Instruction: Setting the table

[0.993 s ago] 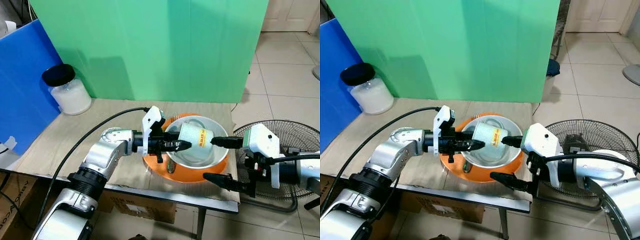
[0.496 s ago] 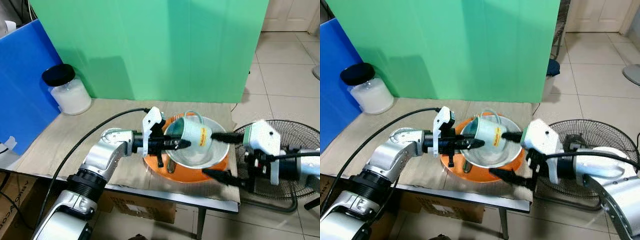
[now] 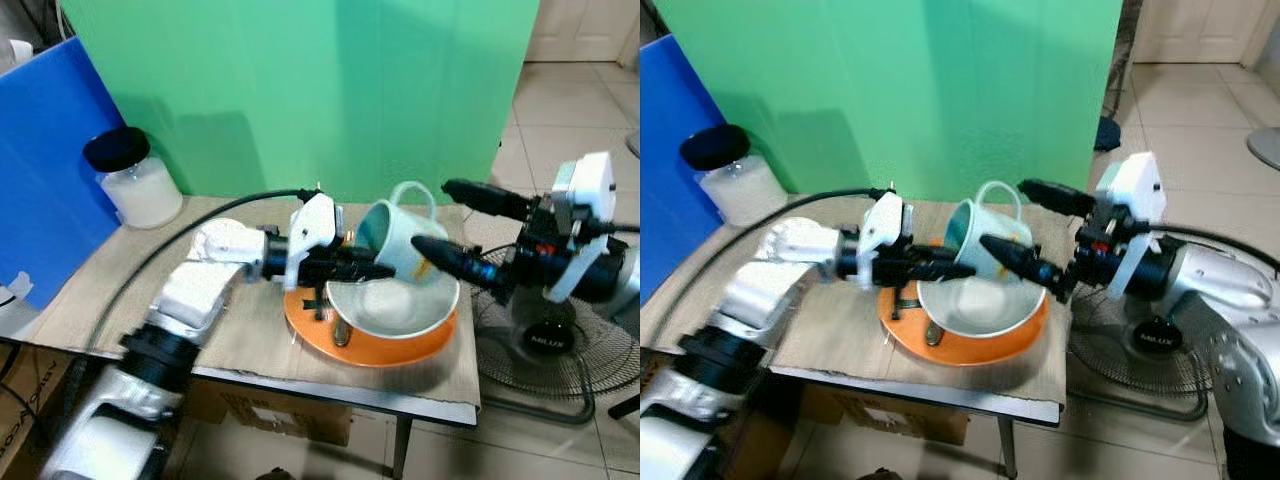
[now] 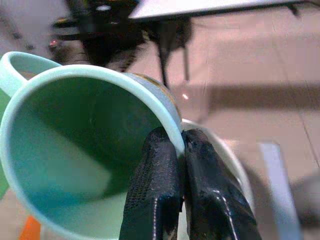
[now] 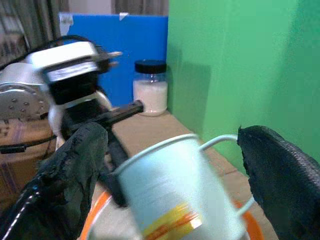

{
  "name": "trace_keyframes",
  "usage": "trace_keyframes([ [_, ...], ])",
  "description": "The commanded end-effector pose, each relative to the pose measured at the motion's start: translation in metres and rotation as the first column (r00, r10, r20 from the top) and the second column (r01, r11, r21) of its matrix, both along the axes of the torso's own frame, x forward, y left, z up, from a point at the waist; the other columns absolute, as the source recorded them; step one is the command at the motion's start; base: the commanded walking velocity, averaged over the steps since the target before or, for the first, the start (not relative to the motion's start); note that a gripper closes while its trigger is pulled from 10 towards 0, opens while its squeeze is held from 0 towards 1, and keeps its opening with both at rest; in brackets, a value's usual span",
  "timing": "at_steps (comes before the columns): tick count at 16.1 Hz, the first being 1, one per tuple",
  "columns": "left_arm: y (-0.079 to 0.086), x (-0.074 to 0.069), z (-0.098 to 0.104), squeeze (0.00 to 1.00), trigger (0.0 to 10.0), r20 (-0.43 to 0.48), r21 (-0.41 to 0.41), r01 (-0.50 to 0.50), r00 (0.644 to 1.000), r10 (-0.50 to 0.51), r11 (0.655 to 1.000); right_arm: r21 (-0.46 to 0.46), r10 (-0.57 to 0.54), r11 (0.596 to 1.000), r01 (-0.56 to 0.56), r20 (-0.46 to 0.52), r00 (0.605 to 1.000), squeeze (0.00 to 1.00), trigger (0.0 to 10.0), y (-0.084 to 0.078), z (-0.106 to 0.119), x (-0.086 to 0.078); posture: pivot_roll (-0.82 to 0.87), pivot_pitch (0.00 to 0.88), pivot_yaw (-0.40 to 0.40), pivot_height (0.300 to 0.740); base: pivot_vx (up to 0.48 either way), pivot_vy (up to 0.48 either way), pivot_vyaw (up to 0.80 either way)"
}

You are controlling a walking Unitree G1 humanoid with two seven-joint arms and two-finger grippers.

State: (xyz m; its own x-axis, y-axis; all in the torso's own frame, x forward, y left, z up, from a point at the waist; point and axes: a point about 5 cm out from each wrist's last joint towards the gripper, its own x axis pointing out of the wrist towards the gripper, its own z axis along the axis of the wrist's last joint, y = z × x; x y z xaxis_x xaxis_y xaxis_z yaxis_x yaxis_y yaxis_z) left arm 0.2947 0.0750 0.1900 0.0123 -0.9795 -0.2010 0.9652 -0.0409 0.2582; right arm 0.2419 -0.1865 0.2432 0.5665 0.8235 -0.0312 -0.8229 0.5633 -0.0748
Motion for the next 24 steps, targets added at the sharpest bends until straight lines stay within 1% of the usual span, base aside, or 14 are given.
trace_keyframes([
  [1, 0.002, -0.005, 0.012, 0.0, 0.0, 0.059, 0.027, 0.059, 0.996, -0.061, 0.998, 0.022, 0.016, 1.0, -0.016, 0.001, 1.0, 1.0, 10.0, 0.001, 0.003, 0.001, 0.01, 0.0, 0.149, 0.74, 0.0, 0.0, 0.0],
  [2, 0.005, -0.012, 0.017, 0.0, 0.0, 0.073, 0.057, 0.112, 0.99, -0.117, 0.992, 0.036, 0.025, 0.999, -0.024, -0.004, 1.0, 1.0, 10.0, 0.0, 0.004, 0.002, 0.02, 0.0, 0.143, 0.74, 0.0, 0.0, 0.0],
  [3, 0.011, -0.023, 0.022, 0.0, 0.0, 0.09, 0.115, 0.195, 0.974, -0.206, 0.974, 0.056, 0.03, 0.998, -0.029, -0.004, 1.0, 1.0, 10.0, -0.001, 0.007, 0.005, 0.02, 0.0, 0.143, 0.74, 0.0, 0.0, 0.0],
  [4, 0.014, -0.028, 0.025, 0.0, 0.0, 0.094, 0.138, 0.226, 0.966, -0.24, 0.964, 0.07, 0.034, 0.997, -0.034, -0.004, 0.999, 1.0, 10.0, -0.002, 0.008, 0.006, 0.02, 0.0, 0.143, 0.74, 0.0, 0.0, 0.0],
  [5, 0.02, -0.039, 0.029, 0.0, 0.0, 0.115, 0.199, 0.29, 0.942, -0.317, 0.936, 0.102, 0.073, 0.992, -0.071, -0.017, 0.997, 1.0, 10.0, -0.004, 0.01, 0.007, 0.03, 0.0, 0.134, 0.74, 0.0, 0.0, 0.0],
  [7, 0.023, -0.046, 0.033, 0.0, 0.0, 0.127, 0.241, 0.334, 0.92, -0.37, 0.911, 0.092, 0.161, 0.984, -0.155, -0.056, 0.985, 1.0, 10.0, -0.001, 0.005, 0.001, 0.03, 0.0, 0.128, 0.74, 0.0, 0.0, 0.0],
  [11, 0.031, -0.046, 0.038, 0.0, 0.0, 0.128, 0.317, 0.355, 0.903, -0.41, 0.88, 0.066, 0.303, 0.953, -0.296, -0.174, 0.937, 1.0, 10.0, 0.003, -0.012, -0.014, 0.04, 0.0, 0.123, 0.74, 0.0, 0.0, 0.0],
  [12, 0.033, -0.046, 0.038, 0.0, 0.0, 0.127, 0.33, 0.355, 0.901, -0.414, 0.874, 0.047, 0.313, 0.95, -0.309, -0.191, 0.93, 0.71, 10.0, 0.003, -0.015, -0.016, 0.04, 0.0, 0.123, 0.74, 0.0, 0.0, 0.0],
  [13, 0.035, -0.047, 0.037, 0.0, 0.0, 0.129, 0.347, 0.357, 0.898, -0.421, 0.867, 0.011, 0.315, 0.947, -0.321, -0.216, 0.924, 0.0, 10.0, 0.002, -0.02, -0.017, 0.04, 0.0, 0.121, 0.74, 0.0, 0.0, 0.0],
  [17, 0.033, -0.056, 0.034, 0.0, 0.0, 0.117, 0.36, 0.398, 0.878, -0.464, 0.844, -0.06, 0.224, 0.968, -0.243, -0.229, 0.947, 0.0, 10.0, 0.001, -0.03, -0.006, 0.04, 0.0, 0.119, 0.74, 0.0, 0.0, 0.0],
  [20, 0.032, -0.058, 0.034, 0.0, 0.0, 0.122, 0.381, 0.411, 0.866, -0.485, 0.828, -0.065, 0.248, 0.96, -0.271, -0.244, 0.938, 0.0, 10.0, 0.003, -0.033, -0.009, 0.04, 0.0, 0.116, 0.74, 0.0, 0.0, 0.0],
  [21, 0.033, -0.058, 0.032, 0.0, 0.0, 0.118, 0.394, 0.413, 0.863, -0.49, 0.821, -0.042, 0.293, 0.948, -0.316, -0.276, 0.915, 0.0, 0.0, 0.004, -0.035, -0.014, 0.04, 0.0, 0.117, 0.74, 0.0, 0.0, 0.0],
  [22, 0.033, -0.058, 0.032, 0.0, 0.0, 0.118, 0.394, 0.413, 0.863, -0.49, 0.821, -0.042, 0.293, 0.948, -0.316, -0.276, 0.915, 0.0, 0.0, 0.004, -0.035, -0.014, 0.04, 0.0, 0.117, 0.74, 0.0, 0.0, 0.0],
  [24, 0.035, -0.056, 0.032, 0.0, 0.0, 0.118, 0.409, 0.402, 0.867, -0.485, 0.819, -0.034, 0.354, 0.923, -0.384, -0.321, 0.879, 0.0, 0.0, 0.004, -0.039, -0.024, 0.04, 0.0, 0.117, 0.74, 0.0, 0.0, 0.0],
])
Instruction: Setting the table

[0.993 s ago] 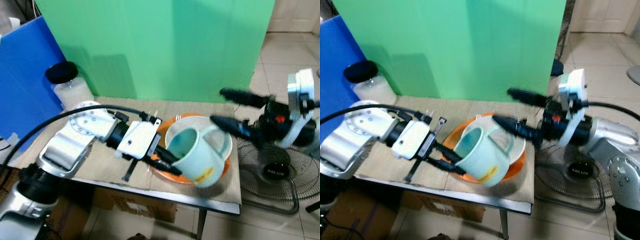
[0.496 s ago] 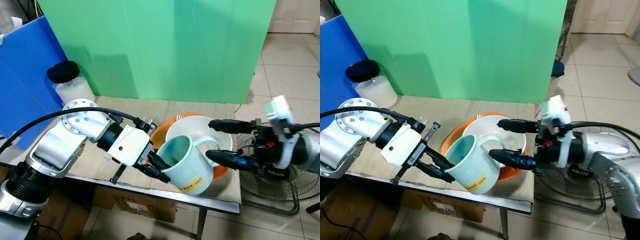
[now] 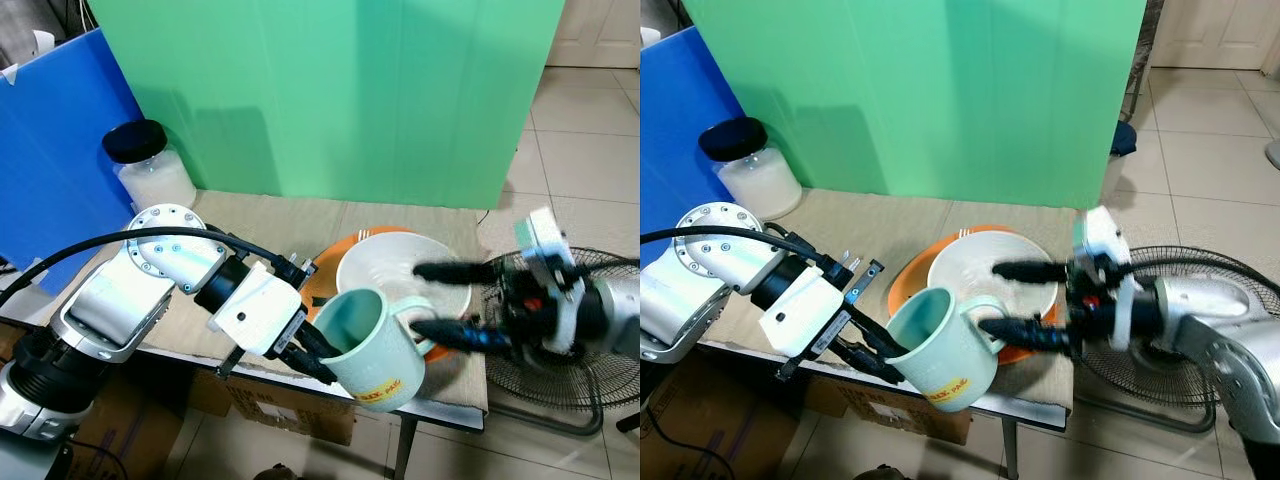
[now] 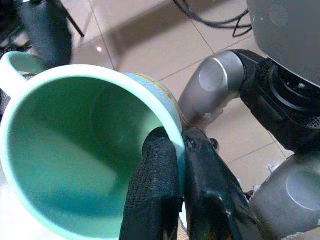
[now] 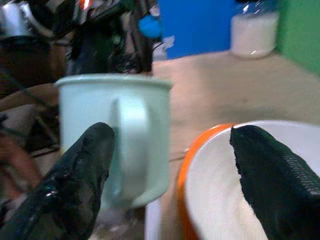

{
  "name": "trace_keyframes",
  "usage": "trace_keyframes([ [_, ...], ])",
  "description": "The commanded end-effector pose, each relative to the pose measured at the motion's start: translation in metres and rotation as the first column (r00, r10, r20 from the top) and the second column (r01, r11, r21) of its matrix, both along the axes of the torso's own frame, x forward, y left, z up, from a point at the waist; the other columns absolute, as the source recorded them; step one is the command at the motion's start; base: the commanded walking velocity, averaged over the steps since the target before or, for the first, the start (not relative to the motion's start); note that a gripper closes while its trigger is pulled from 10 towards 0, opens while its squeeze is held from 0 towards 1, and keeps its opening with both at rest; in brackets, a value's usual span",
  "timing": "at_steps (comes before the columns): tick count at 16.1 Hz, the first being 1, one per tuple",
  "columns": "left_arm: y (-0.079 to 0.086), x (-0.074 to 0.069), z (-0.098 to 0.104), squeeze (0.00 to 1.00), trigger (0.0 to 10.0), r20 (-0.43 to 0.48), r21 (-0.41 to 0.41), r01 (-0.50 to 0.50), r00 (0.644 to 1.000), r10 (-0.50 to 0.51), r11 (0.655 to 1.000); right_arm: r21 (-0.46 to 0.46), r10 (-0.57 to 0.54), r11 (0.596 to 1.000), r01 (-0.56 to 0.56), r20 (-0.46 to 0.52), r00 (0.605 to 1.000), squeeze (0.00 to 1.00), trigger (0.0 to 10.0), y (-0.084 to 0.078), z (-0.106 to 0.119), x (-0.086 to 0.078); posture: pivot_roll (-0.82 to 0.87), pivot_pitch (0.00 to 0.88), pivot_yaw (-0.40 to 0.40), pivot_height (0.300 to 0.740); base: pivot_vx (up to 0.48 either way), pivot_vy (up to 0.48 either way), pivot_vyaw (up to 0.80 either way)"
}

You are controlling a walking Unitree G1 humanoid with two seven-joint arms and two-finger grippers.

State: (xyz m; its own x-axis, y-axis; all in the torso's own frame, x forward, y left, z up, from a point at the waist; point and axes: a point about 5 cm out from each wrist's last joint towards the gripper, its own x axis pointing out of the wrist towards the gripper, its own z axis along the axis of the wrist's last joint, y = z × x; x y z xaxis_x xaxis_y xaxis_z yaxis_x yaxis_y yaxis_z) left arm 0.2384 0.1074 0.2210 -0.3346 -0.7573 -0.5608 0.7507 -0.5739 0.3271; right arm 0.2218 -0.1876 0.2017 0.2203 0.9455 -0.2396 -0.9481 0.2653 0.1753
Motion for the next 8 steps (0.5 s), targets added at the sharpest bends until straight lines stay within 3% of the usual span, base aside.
trace_keyframes([
  [1, 0.0032, 0.0009, 0.0014, 0.0, 0.0, 0.021, 0.02, -0.002, 1.0, 0.002, 1.0, -0.002, 0.063, 0.998, -0.063, -0.011, 0.998, 0.0, 0.0, 0.0049, 0.0017, -0.0062, 0.04, 0.0, 0.117, 0.74, 0.0, 0.0, 0.0],
  [8, 0.0023, 0.0018, 0.0045, 0.0, 0.0, 0.023, 0.015, 0.003, 1.0, -0.003, 1.0, -0.016, 0.067, 0.998, -0.067, -0.018, 0.998, 0.0, 0.0, 0.006, -0.0013, -0.006, 0.04, 0.0, 0.117, 0.74, 0.0, 0.0, 0.0],
])
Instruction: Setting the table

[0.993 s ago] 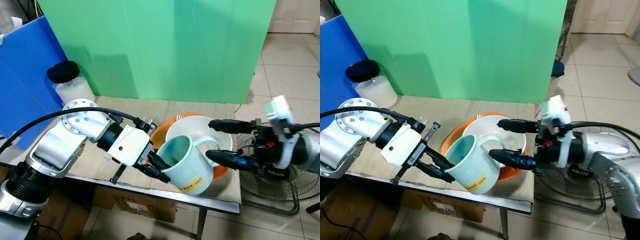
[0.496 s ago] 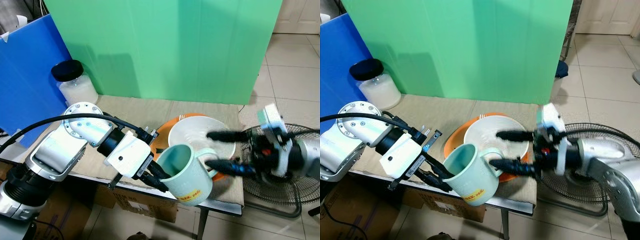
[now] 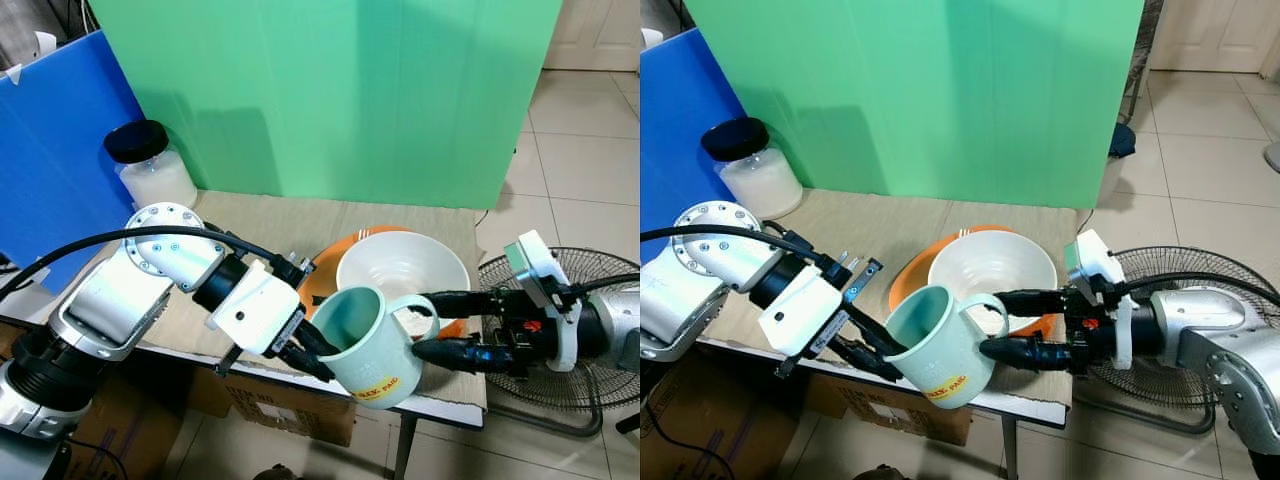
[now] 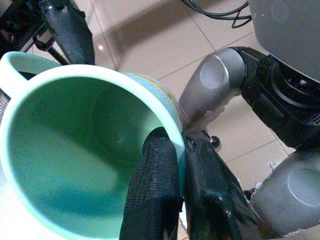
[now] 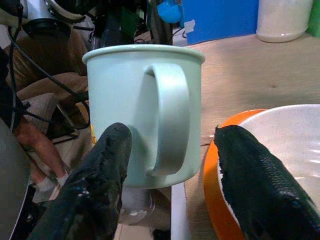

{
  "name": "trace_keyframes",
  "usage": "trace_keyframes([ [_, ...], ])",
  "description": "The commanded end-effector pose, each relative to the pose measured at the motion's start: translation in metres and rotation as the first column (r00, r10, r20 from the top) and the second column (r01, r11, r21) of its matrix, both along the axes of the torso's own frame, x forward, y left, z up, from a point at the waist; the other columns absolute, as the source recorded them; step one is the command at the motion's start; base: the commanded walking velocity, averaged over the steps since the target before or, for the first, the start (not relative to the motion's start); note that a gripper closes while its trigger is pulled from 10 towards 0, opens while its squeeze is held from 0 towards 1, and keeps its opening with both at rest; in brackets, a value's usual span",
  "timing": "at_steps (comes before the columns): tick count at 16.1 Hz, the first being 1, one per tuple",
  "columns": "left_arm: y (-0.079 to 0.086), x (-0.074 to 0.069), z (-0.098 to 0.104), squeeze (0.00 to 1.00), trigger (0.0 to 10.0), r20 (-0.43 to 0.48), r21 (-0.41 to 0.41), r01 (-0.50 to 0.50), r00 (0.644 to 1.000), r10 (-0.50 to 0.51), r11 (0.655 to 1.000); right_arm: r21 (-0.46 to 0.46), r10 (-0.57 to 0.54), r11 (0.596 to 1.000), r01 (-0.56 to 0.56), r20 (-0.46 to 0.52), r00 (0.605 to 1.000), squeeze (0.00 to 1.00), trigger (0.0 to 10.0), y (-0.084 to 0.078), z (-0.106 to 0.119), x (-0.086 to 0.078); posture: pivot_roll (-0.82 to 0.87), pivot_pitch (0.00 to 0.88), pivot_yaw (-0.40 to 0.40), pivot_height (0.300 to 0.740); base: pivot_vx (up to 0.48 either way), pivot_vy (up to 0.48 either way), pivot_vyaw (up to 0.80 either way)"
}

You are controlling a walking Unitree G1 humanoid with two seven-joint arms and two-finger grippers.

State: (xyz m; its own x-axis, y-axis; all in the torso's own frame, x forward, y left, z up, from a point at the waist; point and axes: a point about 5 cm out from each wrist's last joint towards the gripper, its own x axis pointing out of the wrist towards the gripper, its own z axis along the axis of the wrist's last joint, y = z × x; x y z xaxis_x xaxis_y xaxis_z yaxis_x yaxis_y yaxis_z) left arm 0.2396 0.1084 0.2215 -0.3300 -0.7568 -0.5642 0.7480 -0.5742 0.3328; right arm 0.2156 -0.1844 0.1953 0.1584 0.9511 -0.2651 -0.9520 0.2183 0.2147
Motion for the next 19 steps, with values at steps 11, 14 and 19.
trace_keyframes([
  [11, -0.0022, 0.0005, 0.005, 0.0, 0.0, 0.015, 0.0, 0.013, 1.0, -0.013, 1.0, 0.045, -0.007, 0.999, 0.005, 0.044, 0.999, 0.0, 0.0, 0.0062, 0.0058, 0.0015, 0.03, 0.0, 0.12, 0.74, 0.0, 0.0, 0.0],
  [14, -0.0046, 0.0023, 0.0066, 0.0, 0.2, 0.059, -0.032, 0.003, 0.998, -0.001, 0.999, 0.043, -0.027, 0.999, 0.025, 0.048, 0.998, 0.0, 0.0, 0.0064, 0.0047, 0.0017, 0.03, 0.0, 0.122, 0.74, 0.0, 0.0, 0.0],
  [19, -0.0051, 0.0064, 0.0085, 0.91, 10.0, 0.029, -0.048, -0.05, 0.998, 0.051, 0.998, 0.051, -0.033, 0.998, 0.03, 0.052, 0.998, 0.0, 0.0, 0.0059, 0.0058, 0.0014, 0.03, 0.0, 0.125, 0.74, 0.0, 0.0, 0.0],
])
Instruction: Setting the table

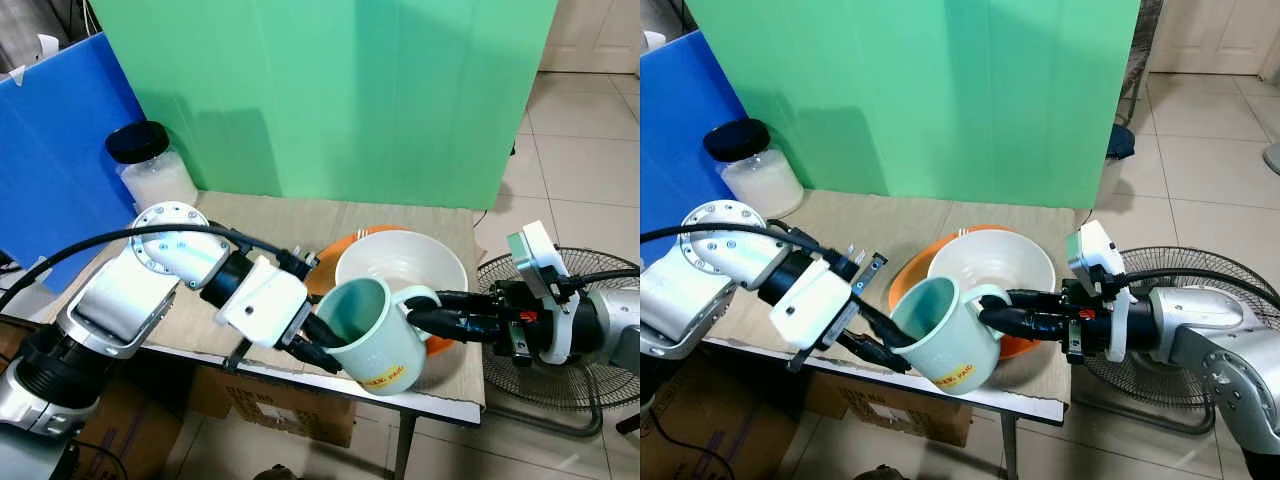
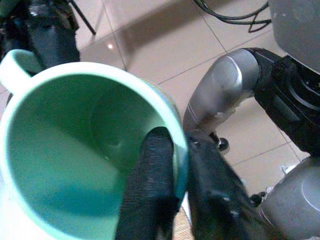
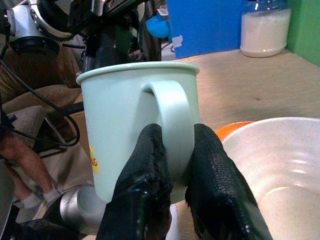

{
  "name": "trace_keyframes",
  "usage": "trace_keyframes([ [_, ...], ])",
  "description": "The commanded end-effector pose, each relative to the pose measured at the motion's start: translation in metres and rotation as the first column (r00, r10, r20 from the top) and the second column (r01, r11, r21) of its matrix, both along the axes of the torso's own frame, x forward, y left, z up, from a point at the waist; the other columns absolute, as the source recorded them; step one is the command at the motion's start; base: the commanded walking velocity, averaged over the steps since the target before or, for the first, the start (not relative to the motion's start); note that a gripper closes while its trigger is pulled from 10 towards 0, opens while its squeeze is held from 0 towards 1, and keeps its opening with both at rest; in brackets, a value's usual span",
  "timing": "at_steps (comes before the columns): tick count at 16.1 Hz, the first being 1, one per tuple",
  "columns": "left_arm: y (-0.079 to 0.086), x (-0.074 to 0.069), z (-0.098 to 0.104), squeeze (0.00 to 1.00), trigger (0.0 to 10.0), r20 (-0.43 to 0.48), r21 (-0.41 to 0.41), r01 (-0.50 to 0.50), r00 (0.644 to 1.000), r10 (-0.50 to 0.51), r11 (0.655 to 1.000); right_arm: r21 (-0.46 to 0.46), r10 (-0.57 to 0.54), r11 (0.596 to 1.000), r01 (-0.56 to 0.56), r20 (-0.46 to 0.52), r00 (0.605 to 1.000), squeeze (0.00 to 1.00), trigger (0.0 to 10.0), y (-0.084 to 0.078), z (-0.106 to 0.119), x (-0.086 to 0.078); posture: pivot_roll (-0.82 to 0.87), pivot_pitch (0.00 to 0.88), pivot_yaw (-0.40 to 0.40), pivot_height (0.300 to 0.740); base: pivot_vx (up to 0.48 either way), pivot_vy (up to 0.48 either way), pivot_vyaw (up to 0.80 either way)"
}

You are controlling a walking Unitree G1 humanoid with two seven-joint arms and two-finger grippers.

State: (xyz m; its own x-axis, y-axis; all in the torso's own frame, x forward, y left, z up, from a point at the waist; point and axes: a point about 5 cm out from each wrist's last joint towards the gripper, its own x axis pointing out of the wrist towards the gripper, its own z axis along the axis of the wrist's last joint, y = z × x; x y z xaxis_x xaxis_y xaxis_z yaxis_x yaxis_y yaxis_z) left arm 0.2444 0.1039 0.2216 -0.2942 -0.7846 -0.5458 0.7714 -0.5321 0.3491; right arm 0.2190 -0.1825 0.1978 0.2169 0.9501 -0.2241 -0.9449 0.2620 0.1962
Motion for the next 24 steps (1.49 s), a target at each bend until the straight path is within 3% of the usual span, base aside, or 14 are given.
trace_keyframes([
  [1, 0.0, 0.003, 0.01, 1.0, 10.0, 0.025, -0.033, -0.018, 0.999, 0.019, 0.999, 0.016, 0.016, 1.0, -0.017, 0.025, 1.0, 0.0, 0.0, 0.003, 0.003, -0.002, 0.03, 0.0, 0.125, 0.74, 0.0, 0.0, 0.0],
  [3, -0.001, 0.007, 0.017, 1.0, 10.0, 0.06, -0.128, -0.059, 0.996, 0.067, 0.99, 0.019, -0.02, 1.0, 0.019, 0.036, 0.999, 0.0, 0.0, 0.001, 0.003, -0.001, 0.03, 0.0, 0.127, 0.74, 0.0, 0.0, 0.0],
  [6, 0.01, 0.018, 0.041, 0.04, 10.0, -0.032, -0.314, -0.207, 0.978, 0.207, 0.927, 0.036, -0.149, 0.989, 0.147, 0.06, 0.987, 0.0, 0.0, -0.01, 0.004, 0.003, 0.03, 0.0, 0.13, 0.74, 0.0, 0.0, 0.0],
  [9, 0.026, 0.03, 0.055, 0.0, 10.0, -0.077, -0.411, -0.325, 0.943, 0.323, 0.852, 0.053, -0.27, 0.963, 0.266, 0.116, 0.956, 0.0, 0.0, -0.013, 0.008, 0.005, 0.04, 0.0, 0.126, 0.74, 0.0, 0.0, 0.0],
  [10, 0.032, 0.034, 0.062, 0.0, 10.0, -0.101, -0.471, -0.375, 0.922, 0.374, 0.798, 0.072, -0.357, 0.934, 0.349, 0.172, 0.918, 0.0, 0.0, -0.012, 0.013, 0.01, 0.04, 0.0, 0.128, 0.74, 0.0, 0.0, 0.0],
  [11, 0.032, 0.034, 0.062, 0.0, 10.0, -0.101, -0.471, -0.375, 0.922, 0.374, 0.798, 0.072, -0.357, 0.934, 0.349, 0.172, 0.918, 0.0, 0.0, -0.012, 0.013, 0.01, 0.04, 0.0, 0.128, 0.74, 0.0, 0.0, 0.0],
  [13, 0.038, 0.041, 0.069, 0.0, 10.0, -0.164, -0.548, -0.499, 0.851, 0.499, 0.671, 0.188, -0.578, 0.815, 0.548, 0.196, 0.792, 0.0, 0.0, -0.014, 0.022, 0.022, 0.03, 0.0, 0.132, 0.74, 0.0, 0.0, 0.0],
  [14, 0.04, 0.043, 0.066, 0.0, 10.0, -0.182, -0.56, -0.549, 0.812, 0.554, 0.62, 0.225, -0.663, 0.748, 0.624, 0.2, 0.722, 0.0, 2.1, -0.015, 0.024, 0.026, 0.03, 0.0, 0.132, 0.74, 0.0, 0.0, 0.0],
  [15, 0.04, 0.046, 0.06, 0.0, 10.0, -0.225, -0.558, -0.619, 0.754, 0.617, 0.553, 0.281, -0.724, 0.686, 0.671, 0.173, 0.668, 0.0, 10.0, -0.014, 0.025, 0.027, 0.03, 0.0, 0.133, 0.74, 0.0, 0.0, 0.0],
  [17, 0.038, 0.048, 0.041, 0.0, 10.0, -0.309, -0.568, -0.733, 0.611, 0.729, 0.373, 0.345, -0.799, 0.598, 0.723, 0.186, 0.572, 0.0, 10.0, -0.002, 0.027, 0.027, 0.03, 0.0, 0.129, 0.74, 0.0, 0.0, 0.0],
  [19, 0.037, 0.047, 0.036, 0.0, 10.0, -0.349, -0.596, -0.763, 0.527, 0.775, 0.25, 0.379, -0.848, 0.525, 0.762, 0.16, 0.505, 0.0, 10.0, 0.007, 0.026, 0.025, 0.03, 0.0, 0.118, 0.74, 0.0, 0.0, 0.0],
  [20, 0.037, 0.047, 0.037, 0.0, 10.0, -0.358, -0.607, -0.765, 0.504, 0.786, 0.214, 0.395, -0.86, 0.504, 0.768, 0.142, 0.491, 0.0, 10.0, 0.01, 0.025, 0.024, 0.03, 0.0, 0.116, 0.74, 0.0, 0.0, 0.0],
  [21, 0.039, 0.047, 0.035, 0.0, 10.0, -0.38, -0.617, -0.774, 0.45, 0.808, 0.141, 0.404, -0.877, 0.473, 0.783, 0.131, 0.462, 0.0, 10.0, 0.017, 0.021, 0.023, 0.03, 0.0, 0.113, 0.74, 0.0, 0.0, 0.0],
  [24, 0.029, 0.038, 0.006, 0.0, 10.0, -0.429, -0.562, -0.825, 0.349, 0.833, 0.057, 0.417, -0.935, 0.351, 0.838, 0.114, 0.336, 0.0, 10.0, 0.02, 0.013, 0.019, 0.04, 0.0, 0.109, 0.74, 0.0, 0.0, 0.0],
])
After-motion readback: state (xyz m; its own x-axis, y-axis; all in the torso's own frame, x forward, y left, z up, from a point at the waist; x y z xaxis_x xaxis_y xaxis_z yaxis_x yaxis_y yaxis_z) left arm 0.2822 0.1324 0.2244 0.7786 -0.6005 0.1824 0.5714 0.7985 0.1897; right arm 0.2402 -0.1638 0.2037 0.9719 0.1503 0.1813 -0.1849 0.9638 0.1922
